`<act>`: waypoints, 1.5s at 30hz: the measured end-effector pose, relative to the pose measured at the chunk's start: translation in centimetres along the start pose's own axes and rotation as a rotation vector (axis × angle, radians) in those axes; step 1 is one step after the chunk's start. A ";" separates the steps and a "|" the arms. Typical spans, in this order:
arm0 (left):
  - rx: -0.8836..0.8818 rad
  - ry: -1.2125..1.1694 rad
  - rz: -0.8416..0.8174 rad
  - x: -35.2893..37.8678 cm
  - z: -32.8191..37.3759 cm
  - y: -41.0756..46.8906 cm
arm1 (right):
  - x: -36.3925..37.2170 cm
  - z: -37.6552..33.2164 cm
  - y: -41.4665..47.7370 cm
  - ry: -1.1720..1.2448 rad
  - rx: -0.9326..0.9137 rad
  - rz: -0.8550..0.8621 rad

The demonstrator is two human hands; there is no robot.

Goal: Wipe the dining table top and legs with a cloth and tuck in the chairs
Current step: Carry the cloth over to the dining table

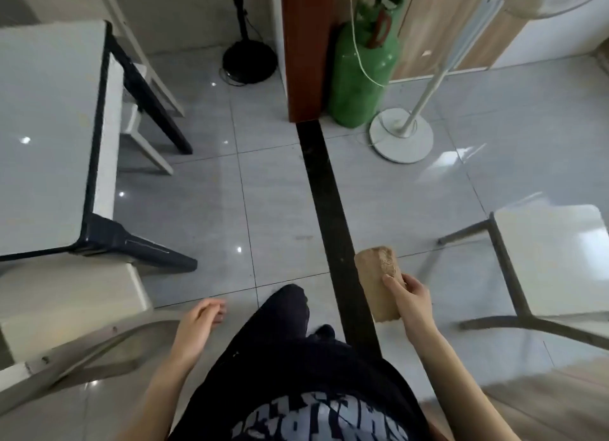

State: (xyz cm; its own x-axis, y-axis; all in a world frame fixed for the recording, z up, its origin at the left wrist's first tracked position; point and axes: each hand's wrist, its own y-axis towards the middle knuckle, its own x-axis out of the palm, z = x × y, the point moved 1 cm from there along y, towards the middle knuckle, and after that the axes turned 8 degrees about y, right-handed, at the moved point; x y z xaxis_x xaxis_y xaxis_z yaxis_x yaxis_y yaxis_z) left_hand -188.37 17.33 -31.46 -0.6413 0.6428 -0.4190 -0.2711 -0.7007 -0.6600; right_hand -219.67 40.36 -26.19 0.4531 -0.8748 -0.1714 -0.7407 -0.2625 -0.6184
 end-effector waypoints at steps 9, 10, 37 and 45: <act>-0.052 -0.141 0.117 -0.5 6.5 9.3 | 8.6 -9.1 12.2 -0.189 -0.003 -0.105; -0.047 -0.150 0.113 -0.9 7.9 10.9 | 9.4 -10.3 13.3 -0.203 -0.004 -0.099; -0.350 -0.700 0.621 -12.1 28.3 32.7 | 53.9 -42.1 40.8 -0.708 -0.284 -0.671; -0.436 -0.701 0.799 -18.4 29.5 34.9 | 69.2 -44.6 38.1 -0.827 -0.330 -0.982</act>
State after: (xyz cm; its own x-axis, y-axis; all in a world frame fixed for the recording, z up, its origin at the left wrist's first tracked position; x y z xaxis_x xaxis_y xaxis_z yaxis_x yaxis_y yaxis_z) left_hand -207.20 -28.12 -28.40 -0.8143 -0.3465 -0.4656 0.5765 -0.5764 -0.5792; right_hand -238.65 -48.35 -27.35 0.9459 0.2075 -0.2494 0.0344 -0.8286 -0.5588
